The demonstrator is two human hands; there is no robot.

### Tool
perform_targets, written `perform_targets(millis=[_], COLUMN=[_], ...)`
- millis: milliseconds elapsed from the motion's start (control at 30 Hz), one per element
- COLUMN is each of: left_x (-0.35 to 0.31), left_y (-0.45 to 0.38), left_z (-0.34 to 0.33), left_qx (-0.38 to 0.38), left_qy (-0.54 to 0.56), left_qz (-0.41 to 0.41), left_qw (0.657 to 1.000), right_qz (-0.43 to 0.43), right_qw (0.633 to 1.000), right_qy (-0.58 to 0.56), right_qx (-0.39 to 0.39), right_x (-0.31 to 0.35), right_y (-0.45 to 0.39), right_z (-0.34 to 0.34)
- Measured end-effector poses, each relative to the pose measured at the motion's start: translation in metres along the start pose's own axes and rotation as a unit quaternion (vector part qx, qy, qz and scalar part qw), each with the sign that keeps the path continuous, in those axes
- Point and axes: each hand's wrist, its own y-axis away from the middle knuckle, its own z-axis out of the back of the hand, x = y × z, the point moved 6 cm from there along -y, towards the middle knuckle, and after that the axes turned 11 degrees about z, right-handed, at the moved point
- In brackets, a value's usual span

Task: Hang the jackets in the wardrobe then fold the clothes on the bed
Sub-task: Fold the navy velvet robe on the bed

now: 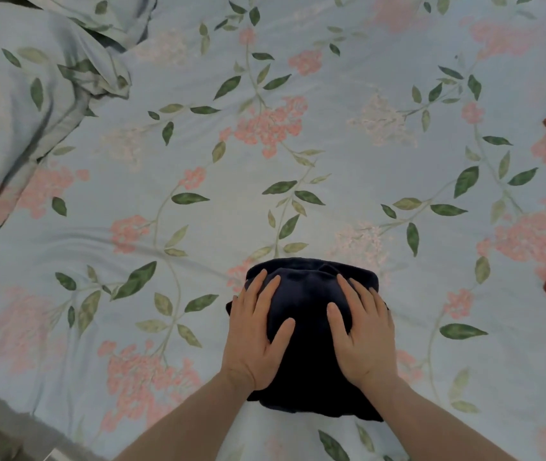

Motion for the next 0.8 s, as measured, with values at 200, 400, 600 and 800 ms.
perform_targets(millis=[200,400,600,800], left_x=[0.031,0.046,0.043,0.035], left_y=[-0.024,-0.038,-0.036,-0.021], left_z=[-0.015,-0.021,-0.017,-0.007], left_qx=[-0.018,-0.044,-0.046,-0.068], left_qy=[0.016,0.029,0.033,0.057], left_qz=[-0.004,-0.018,-0.009,0.020], left_qw=[1.000,0.998,0.998,0.996], right_qz=[0.025,0.032,0.026,-0.014], right_qw=[0.997,0.996,0.996,0.990], right_qy=[0.007,0.009,0.003,-0.087], right_qx=[-0.066,-0.088,-0.081,-0.106], right_x=[-0.019,-0.026,-0.026,-0.026], right_y=[-0.012,-0.020,-0.019,-0.011], right_z=[-0.020,-0.026,-0.026,-0.013])
